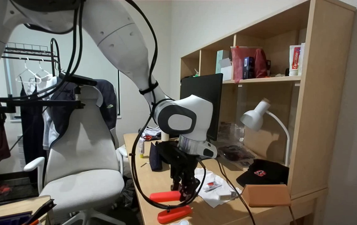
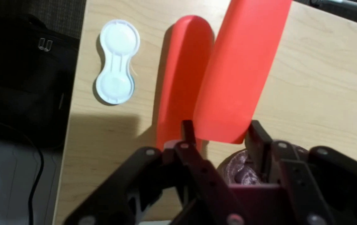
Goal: Stack the orange objects
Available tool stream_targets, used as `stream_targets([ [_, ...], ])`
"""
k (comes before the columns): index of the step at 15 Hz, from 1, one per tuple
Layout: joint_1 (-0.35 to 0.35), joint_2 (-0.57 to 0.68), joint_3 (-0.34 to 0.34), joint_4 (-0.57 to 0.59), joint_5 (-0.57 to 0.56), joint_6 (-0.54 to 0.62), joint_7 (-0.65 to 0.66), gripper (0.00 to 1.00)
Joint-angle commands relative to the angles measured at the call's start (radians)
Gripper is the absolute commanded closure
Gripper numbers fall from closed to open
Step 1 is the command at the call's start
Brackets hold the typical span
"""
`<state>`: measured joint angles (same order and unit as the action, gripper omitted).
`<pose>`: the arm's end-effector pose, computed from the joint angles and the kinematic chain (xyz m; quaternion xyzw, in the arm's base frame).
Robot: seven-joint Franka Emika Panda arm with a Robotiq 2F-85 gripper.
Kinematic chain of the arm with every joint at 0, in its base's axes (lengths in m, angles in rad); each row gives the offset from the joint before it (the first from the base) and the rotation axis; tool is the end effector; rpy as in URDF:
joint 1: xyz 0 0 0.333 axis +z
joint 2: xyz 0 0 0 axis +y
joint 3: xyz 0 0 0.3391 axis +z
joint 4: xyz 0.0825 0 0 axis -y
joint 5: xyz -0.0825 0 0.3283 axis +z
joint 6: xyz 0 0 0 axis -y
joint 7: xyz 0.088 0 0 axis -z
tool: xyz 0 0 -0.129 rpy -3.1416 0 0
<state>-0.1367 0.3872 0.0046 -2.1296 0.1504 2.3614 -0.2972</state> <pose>0.5265 -0.0658 0.2570 -0.9955 -0.0247 0.0651 0.0648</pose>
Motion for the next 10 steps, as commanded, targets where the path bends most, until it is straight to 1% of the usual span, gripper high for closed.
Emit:
stream_targets([
  [1, 0.010, -0.005, -0.007, -0.022, -0.053, 0.049, -0.004, 0.80],
  [4, 0.014, -0.002, -0.007, -0.025, -0.087, 0.072, -0.003, 0.80],
  [6, 0.025, -0.002, -0.015, -0.035, -0.119, 0.110, 0.016, 0.80],
  [10, 0.021, 0.007, -0.009, -0.051, -0.137, 0.165, -0.001, 0.80],
])
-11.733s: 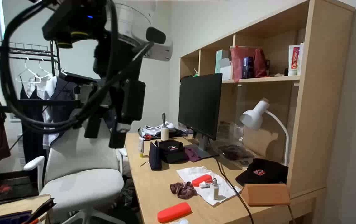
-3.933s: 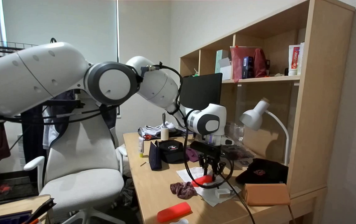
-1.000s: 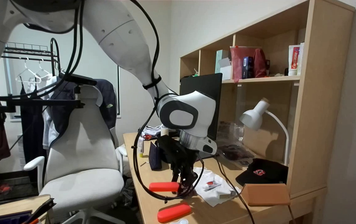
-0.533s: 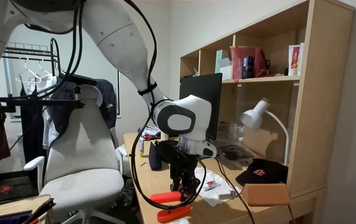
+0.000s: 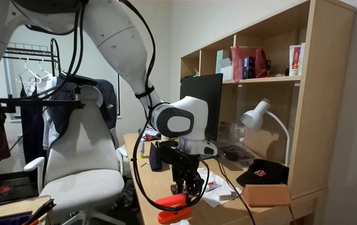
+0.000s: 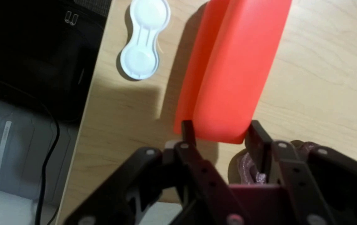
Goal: Stack the orange objects
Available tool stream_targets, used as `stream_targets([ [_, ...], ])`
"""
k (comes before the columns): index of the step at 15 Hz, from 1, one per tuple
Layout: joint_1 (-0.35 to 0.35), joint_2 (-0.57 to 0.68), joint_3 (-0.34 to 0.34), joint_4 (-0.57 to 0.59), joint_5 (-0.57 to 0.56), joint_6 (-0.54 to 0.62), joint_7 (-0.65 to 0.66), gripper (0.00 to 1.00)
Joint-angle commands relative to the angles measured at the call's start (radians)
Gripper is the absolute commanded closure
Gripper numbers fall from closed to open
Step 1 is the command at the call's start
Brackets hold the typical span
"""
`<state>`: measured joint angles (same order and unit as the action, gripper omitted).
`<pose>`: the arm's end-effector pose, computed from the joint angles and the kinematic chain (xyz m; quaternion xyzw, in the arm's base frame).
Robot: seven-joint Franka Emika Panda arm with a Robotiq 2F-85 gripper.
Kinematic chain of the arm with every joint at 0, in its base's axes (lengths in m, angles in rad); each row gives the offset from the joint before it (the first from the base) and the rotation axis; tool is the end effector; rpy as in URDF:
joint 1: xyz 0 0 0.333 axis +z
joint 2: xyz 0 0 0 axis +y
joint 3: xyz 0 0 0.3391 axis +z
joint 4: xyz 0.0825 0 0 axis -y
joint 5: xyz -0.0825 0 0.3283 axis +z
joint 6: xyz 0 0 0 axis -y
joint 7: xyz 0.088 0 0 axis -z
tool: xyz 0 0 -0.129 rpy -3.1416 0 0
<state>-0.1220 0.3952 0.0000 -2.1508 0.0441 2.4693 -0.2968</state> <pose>0.5331 -0.0649 0.2534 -0.9968 -0.0695 0.0348 0.0207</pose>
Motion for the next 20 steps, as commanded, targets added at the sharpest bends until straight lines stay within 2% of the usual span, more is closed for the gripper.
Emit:
stream_targets([
  [1, 0.007, 0.000, -0.004, -0.036, -0.035, 0.068, -0.003, 0.80],
  [20, -0.007, 0.007, 0.004, -0.101, -0.062, 0.217, -0.019, 0.80],
])
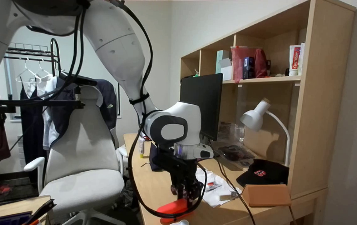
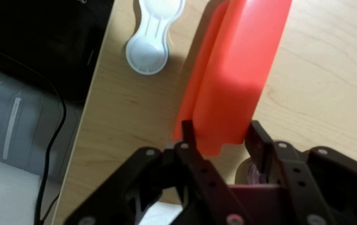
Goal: Stack the orange objects
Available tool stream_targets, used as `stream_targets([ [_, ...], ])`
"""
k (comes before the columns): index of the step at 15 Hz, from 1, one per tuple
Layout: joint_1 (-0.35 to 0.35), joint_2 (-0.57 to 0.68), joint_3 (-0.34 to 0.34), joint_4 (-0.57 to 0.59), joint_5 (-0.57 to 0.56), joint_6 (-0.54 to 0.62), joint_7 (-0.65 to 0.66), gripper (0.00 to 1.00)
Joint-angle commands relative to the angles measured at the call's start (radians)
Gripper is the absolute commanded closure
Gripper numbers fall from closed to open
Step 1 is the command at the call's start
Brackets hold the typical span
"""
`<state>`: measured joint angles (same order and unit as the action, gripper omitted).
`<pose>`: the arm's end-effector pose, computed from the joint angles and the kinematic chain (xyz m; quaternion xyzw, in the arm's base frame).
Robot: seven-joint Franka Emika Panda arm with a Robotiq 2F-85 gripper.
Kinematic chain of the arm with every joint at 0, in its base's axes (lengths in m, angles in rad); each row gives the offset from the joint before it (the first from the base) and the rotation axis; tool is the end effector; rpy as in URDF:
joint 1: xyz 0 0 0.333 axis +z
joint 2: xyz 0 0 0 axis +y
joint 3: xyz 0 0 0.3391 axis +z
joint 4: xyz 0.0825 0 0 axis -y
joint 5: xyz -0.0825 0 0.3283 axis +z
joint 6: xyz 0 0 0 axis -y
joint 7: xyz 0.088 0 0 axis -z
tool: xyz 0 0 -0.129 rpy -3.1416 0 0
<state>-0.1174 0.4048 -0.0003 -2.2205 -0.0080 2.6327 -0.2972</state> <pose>0.5285 -0.0624 0.2391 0.9956 0.0931 0.0032 0.0027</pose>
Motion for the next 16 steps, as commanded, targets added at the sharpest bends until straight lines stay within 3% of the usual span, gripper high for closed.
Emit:
stream_targets([
  [1, -0.012, -0.004, 0.005, -0.029, -0.010, 0.052, -0.018, 0.80],
  [2, -0.013, -0.006, 0.008, -0.023, -0.005, 0.047, -0.018, 0.30],
  [3, -0.016, -0.007, 0.011, -0.023, 0.001, 0.048, -0.020, 0.29],
  [8, -0.014, -0.017, 0.007, -0.023, -0.004, 0.054, -0.011, 0.02],
  [13, -0.004, -0.067, -0.014, -0.060, -0.006, 0.059, 0.038, 0.00],
  [16, -0.031, -0.143, -0.003, -0.128, 0.056, 0.054, 0.046, 0.00],
])
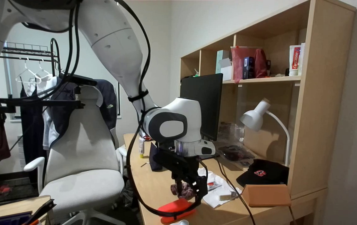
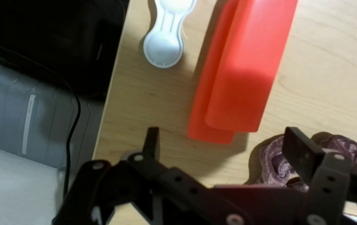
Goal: Stack the orange objects
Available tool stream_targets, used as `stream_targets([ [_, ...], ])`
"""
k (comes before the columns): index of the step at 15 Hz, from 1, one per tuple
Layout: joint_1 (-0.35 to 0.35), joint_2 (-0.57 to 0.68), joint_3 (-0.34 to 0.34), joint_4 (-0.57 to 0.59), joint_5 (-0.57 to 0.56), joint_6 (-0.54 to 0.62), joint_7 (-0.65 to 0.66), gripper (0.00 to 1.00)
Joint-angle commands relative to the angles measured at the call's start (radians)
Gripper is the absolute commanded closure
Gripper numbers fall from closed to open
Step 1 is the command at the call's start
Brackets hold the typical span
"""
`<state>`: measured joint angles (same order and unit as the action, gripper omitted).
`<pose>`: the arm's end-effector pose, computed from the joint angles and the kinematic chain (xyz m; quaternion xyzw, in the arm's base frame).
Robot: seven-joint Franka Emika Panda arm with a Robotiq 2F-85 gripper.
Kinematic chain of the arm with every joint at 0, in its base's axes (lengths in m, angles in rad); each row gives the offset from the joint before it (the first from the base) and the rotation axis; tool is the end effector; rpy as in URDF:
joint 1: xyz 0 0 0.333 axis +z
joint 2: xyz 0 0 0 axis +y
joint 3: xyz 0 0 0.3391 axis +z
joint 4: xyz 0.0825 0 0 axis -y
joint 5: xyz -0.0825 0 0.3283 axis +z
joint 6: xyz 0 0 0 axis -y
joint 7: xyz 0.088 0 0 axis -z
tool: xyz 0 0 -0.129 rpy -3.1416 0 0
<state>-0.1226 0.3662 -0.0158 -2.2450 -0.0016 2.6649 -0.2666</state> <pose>0.5254 -0.0730 0.2545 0.9975 0.0653 0.0257 0.0085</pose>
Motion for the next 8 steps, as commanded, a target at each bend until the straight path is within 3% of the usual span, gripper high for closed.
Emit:
stream_targets([
  [1, -0.039, -0.132, 0.020, -0.130, 0.077, 0.019, 0.002, 0.00],
  [8, -0.062, -0.361, 0.001, -0.264, 0.314, -0.158, -0.152, 0.00],
])
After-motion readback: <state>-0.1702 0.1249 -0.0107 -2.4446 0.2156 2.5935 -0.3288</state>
